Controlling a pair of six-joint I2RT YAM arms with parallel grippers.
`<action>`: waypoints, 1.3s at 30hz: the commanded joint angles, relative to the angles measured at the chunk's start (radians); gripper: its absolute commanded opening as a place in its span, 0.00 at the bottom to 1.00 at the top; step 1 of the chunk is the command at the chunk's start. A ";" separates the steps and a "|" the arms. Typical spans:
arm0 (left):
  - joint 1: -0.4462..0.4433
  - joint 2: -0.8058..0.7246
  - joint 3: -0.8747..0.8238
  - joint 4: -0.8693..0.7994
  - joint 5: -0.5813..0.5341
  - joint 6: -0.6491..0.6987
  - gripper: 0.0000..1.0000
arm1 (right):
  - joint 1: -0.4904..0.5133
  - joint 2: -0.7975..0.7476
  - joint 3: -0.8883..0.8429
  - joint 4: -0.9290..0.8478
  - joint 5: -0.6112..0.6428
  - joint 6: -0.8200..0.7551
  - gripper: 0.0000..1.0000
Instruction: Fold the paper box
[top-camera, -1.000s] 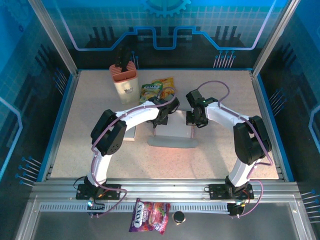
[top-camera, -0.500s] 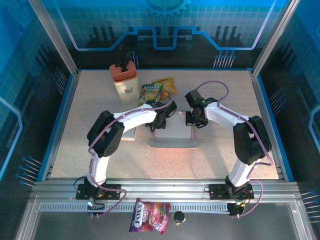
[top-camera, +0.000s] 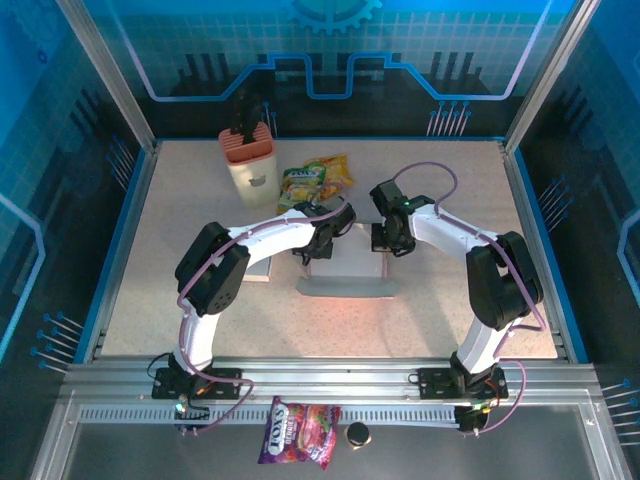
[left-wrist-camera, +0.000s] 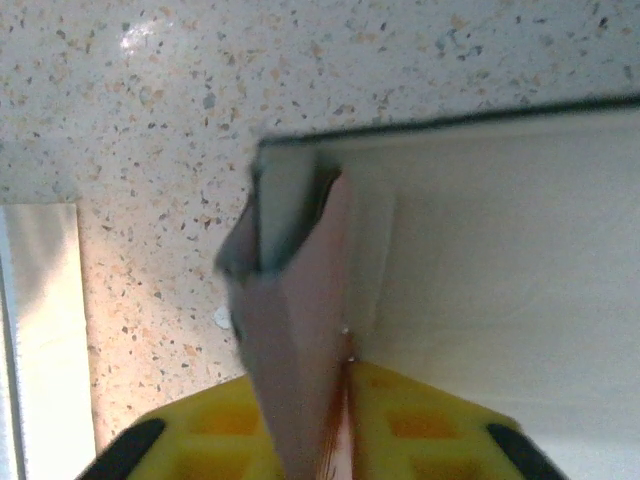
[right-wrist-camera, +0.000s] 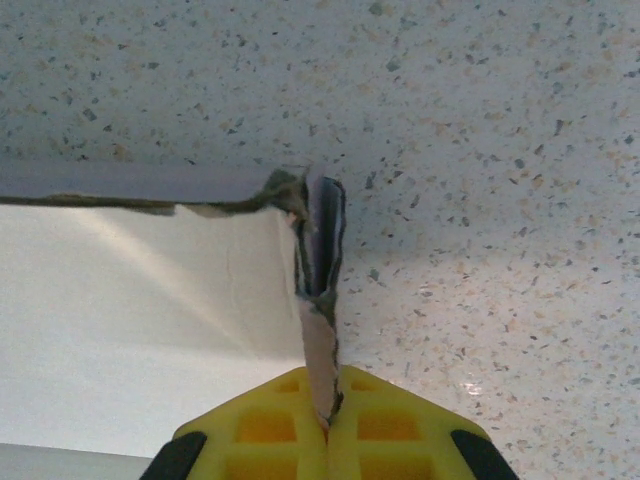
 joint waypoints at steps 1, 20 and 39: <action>-0.009 -0.045 -0.008 -0.026 0.013 -0.008 0.35 | 0.011 0.000 0.007 -0.026 0.029 0.022 0.00; 0.038 -0.392 -0.033 0.041 0.173 -0.051 0.50 | -0.081 0.077 0.040 -0.234 0.087 0.235 0.00; 0.084 -0.716 -0.400 0.141 0.507 -0.102 0.44 | -0.326 -0.018 -0.123 -0.396 -0.182 0.841 0.00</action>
